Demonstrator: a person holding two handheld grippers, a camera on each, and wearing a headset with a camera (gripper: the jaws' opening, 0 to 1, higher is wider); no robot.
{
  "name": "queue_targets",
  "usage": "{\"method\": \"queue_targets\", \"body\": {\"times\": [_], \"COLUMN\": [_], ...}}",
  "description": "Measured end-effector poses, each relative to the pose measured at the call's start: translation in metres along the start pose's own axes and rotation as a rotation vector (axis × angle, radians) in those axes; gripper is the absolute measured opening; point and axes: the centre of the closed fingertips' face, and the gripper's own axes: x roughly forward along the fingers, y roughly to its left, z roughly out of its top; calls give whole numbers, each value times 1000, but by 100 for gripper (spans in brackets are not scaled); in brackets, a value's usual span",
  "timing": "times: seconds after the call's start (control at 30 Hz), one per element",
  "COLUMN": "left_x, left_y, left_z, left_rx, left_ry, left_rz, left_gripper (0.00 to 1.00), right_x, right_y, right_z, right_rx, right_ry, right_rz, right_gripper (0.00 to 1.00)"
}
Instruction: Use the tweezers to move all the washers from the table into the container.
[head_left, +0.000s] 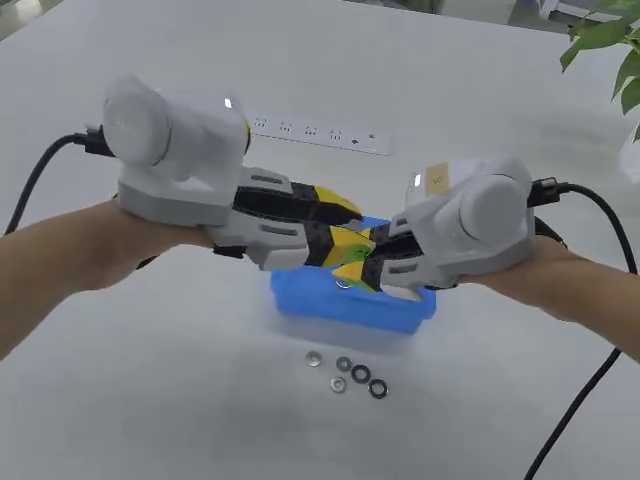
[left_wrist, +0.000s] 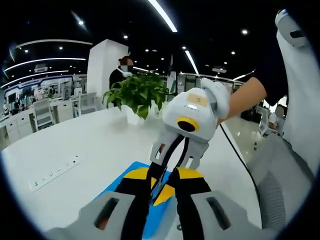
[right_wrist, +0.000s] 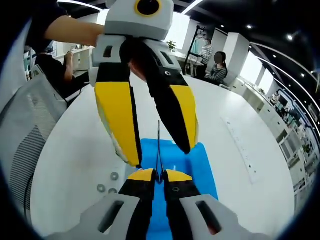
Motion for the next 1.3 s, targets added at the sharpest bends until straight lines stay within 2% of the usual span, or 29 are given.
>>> {"method": "queue_targets", "body": {"times": [0.2, 0.37, 0.47, 0.5, 0.53, 0.63, 0.8, 1.03, 1.3], "left_x": [-1, -4, -6, -7, -7, -8, -9, -12, -18], "left_y": [-3, -3, -7, -8, -6, -4, -4, 0, 1], "left_z": [-2, -2, -4, -4, -4, -2, 5, 18, 31], "left_rx": [32, 47, 57, 90, 133, 159, 208, 234, 257], "left_ry": [20, 32, 44, 50, 54, 62, 61, 50, 40], "left_rz": [-29, -31, -55, -61, -47, -21, 6, 44, 81], "left_gripper": [12, 8, 8, 7, 7, 5, 4, 4, 4], "right_x": [1, 1, 1, 1, 2, 1, -4, -15, -25], "right_y": [0, 2, 3, 5, 6, 7, 1, -6, -3], "right_z": [0, 1, 2, 2, 3, 3, 8, 19, 20], "right_rx": [5, 0, -7, -16, -19, -32, -67, -91, -83], "right_ry": [0, -1, -3, 0, 4, 7, 1, -24, -24], "right_rz": [1, 4, 9, 15, 16, 13, -25, -81, -106], "right_gripper": [8, 8, 8, 8, 8, 9, 11, 14, 22]}}
